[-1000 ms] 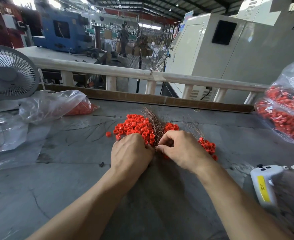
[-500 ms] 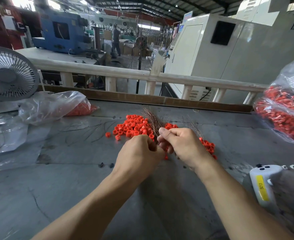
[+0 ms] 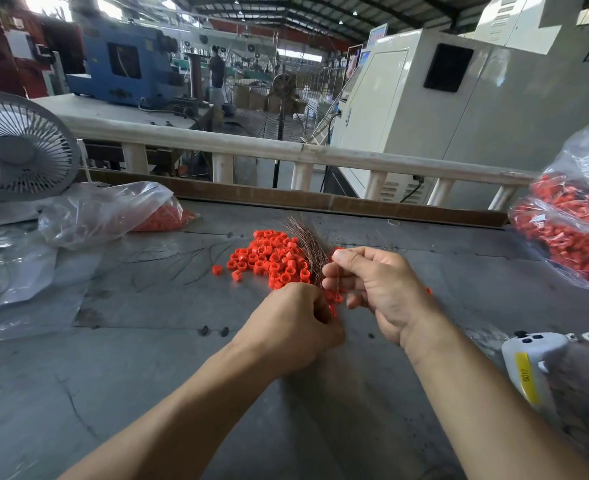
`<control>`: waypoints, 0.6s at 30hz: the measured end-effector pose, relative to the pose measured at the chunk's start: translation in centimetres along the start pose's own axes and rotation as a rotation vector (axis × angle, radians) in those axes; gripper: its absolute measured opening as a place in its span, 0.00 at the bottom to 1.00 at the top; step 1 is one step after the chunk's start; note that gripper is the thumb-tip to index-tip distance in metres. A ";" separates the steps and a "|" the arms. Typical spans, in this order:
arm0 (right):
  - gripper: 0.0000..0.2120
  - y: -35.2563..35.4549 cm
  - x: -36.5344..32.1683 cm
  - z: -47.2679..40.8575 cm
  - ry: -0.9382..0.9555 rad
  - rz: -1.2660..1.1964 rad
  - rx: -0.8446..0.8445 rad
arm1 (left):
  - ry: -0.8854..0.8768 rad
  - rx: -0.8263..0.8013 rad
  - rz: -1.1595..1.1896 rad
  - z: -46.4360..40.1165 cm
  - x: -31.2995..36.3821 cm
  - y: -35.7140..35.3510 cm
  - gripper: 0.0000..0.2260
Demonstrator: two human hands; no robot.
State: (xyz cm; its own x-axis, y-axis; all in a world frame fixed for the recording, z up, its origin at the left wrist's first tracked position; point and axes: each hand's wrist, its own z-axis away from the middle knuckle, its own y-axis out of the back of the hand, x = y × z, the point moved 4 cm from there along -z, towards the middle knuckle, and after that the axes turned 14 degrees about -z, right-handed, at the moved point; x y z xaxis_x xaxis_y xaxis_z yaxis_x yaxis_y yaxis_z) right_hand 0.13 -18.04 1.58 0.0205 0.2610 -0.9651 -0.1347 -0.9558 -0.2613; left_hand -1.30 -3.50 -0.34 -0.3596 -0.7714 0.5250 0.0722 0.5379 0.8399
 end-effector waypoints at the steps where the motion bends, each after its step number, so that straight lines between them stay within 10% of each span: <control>1: 0.02 0.1 -0.1 0.0 0.001 -0.031 0.010 | -0.007 -0.016 -0.003 0.0 0.1 0.0 0.07; 18: 0.05 1.2 -1.1 -0.4 0.092 -0.208 0.110 | 0.002 -0.007 0.112 -0.1 -0.5 -0.1 0.06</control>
State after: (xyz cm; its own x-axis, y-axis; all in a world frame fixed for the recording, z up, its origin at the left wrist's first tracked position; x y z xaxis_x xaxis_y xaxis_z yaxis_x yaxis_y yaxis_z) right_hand 0.30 -19.53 2.28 0.1487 0.4326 -0.8892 -0.2247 -0.8609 -0.4564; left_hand -1.07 -3.25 -0.69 -0.3469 -0.7073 0.6159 0.1185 0.6184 0.7769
